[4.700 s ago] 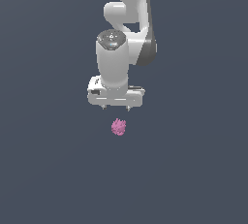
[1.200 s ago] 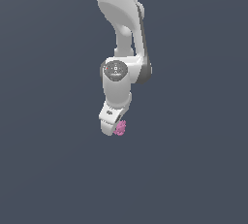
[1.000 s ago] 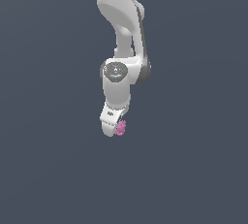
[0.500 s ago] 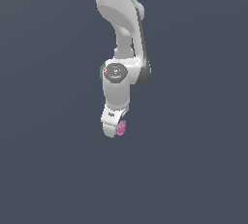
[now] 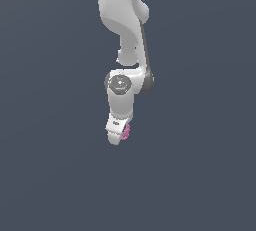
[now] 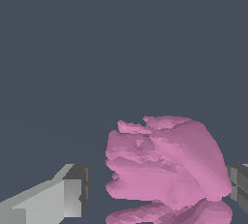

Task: Pick up the object and move it to a goal position.

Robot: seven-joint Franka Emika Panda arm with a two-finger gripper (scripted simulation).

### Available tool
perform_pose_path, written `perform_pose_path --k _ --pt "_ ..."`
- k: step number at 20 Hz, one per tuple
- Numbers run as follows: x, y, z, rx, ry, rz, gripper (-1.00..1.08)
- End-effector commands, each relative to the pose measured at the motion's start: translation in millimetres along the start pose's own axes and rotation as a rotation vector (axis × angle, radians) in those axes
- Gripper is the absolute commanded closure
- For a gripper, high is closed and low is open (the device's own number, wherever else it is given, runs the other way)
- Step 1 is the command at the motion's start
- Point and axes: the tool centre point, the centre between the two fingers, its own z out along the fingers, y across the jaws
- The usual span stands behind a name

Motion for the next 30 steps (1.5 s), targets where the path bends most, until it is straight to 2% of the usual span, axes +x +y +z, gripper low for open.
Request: perform_pose_path --k 1,5,6,20,30 --pt "0.0 0.1 9.4 -0.001 0.000 -0.001 -0.92" --pt "0.2 1.2 13.5 -0.001 0.000 -0.001 -0.92" --pt "0.2 1.2 13.5 -0.001 0.000 -0.001 1.08" --pt "0.8 -0.1 9.2 -0.002 0.000 -0.001 1.08" --pt "3.9 -17.0 -31.3 -0.002 -0.001 -0.002 1.08"
